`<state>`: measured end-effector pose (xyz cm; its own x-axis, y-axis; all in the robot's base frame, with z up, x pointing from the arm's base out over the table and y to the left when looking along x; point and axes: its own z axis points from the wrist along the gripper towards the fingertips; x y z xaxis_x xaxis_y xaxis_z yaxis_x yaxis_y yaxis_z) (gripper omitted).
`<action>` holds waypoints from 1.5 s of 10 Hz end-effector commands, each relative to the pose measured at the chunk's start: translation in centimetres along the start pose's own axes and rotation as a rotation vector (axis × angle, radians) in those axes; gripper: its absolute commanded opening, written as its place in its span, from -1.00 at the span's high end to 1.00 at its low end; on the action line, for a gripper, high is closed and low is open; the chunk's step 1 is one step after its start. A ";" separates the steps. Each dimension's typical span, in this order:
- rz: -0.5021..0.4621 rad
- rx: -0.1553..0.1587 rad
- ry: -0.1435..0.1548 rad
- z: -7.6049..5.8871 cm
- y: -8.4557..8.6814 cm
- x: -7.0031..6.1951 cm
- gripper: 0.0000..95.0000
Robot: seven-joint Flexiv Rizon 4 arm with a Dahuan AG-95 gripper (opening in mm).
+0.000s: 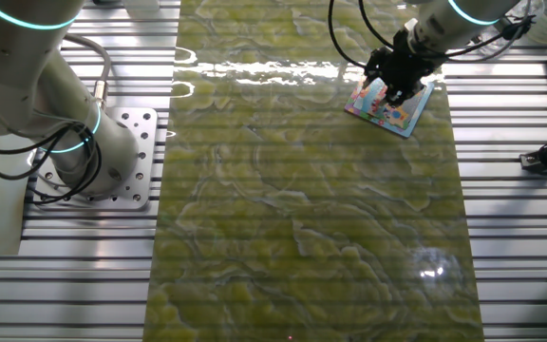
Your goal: Assemble one piece of a puzzle
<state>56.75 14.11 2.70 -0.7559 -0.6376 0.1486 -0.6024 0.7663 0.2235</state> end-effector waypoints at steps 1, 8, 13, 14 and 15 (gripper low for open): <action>0.012 -0.019 -0.021 0.1 0.5 -0.1 0.20; 0.065 -0.048 -0.038 0.5 1.5 -0.1 0.20; 0.071 -0.049 -0.042 1.1 1.4 0.3 0.20; 0.071 -0.048 -0.045 1.1 1.4 0.3 0.20; 0.074 -0.048 -0.047 1.1 1.4 0.3 0.20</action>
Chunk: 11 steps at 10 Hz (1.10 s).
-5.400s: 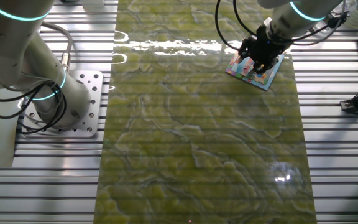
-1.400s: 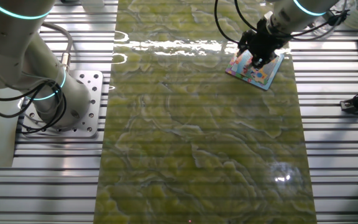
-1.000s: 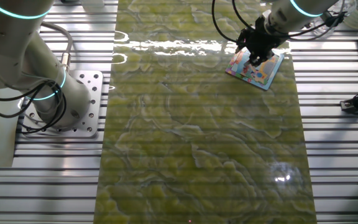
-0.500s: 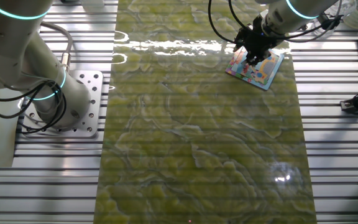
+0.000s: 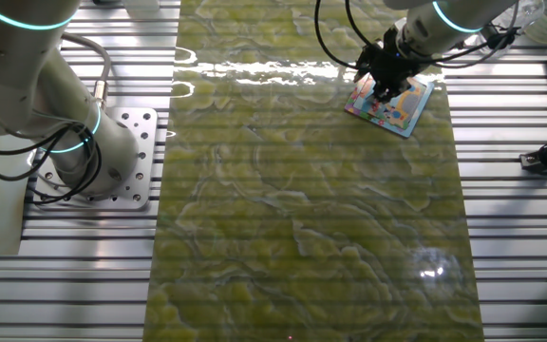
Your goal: Assemble one piece of a puzzle
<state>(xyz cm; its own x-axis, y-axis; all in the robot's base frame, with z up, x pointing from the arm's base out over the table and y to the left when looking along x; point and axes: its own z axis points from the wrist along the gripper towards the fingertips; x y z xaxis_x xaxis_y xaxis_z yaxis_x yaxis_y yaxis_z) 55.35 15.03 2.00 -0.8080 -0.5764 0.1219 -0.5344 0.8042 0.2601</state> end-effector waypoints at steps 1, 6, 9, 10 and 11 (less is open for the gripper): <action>0.002 0.002 0.000 0.0 0.0 0.0 0.20; 0.001 0.007 -0.003 0.2 -0.1 0.0 0.20; -0.001 0.017 -0.020 0.2 -0.2 -0.1 0.20; -0.002 0.017 -0.023 0.2 -0.2 -0.2 0.20; -0.004 0.021 -0.026 0.2 -0.3 -0.2 0.20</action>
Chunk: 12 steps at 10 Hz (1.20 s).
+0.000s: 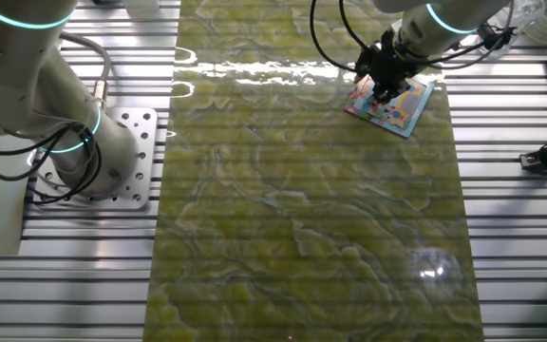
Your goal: Assemble one piece of a puzzle
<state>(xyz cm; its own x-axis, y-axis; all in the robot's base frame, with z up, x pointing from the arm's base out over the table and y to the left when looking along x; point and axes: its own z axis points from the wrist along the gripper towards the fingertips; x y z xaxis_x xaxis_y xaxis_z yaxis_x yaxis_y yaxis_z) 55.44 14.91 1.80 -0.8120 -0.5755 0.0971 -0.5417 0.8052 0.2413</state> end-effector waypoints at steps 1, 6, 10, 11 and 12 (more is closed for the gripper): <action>-0.004 0.004 -0.006 0.0 -0.2 -0.1 0.20; -0.010 0.008 -0.018 -0.4 -0.3 -0.7 0.20; -0.005 -0.004 -0.013 -0.2 -0.2 -0.7 0.20; -0.003 -0.003 -0.006 -0.1 0.0 -0.6 0.20; -0.003 -0.002 -0.005 -0.1 0.1 -0.6 0.20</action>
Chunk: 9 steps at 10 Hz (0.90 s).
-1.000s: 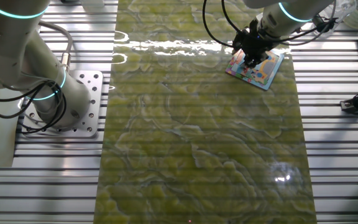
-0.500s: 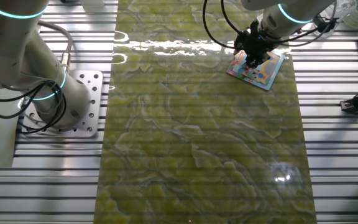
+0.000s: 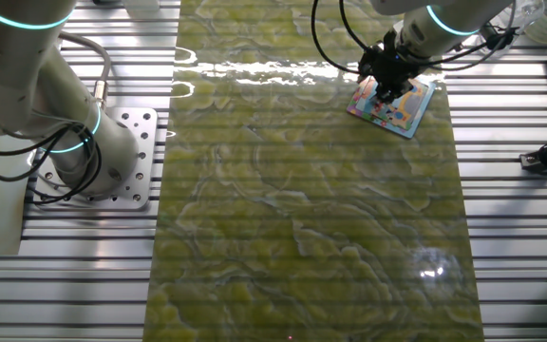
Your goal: Assemble one piece of a puzzle
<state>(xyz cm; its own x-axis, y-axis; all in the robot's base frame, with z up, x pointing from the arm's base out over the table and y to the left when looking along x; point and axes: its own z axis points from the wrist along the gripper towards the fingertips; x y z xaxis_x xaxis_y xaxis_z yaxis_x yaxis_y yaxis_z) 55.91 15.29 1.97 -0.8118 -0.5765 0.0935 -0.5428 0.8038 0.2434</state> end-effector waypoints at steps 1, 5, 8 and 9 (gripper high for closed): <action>-0.001 0.001 -0.002 0.1 0.0 0.0 0.20; -0.029 0.029 -0.001 0.1 -0.1 -0.1 0.20; -0.051 0.075 0.025 0.0 -0.3 -0.1 0.20; -0.054 0.079 0.028 0.0 -0.4 -0.1 0.20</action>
<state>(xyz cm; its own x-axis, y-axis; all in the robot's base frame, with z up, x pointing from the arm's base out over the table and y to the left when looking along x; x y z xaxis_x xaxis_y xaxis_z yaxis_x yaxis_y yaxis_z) 56.18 14.96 1.81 -0.7759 -0.6216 0.1079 -0.6016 0.7805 0.1701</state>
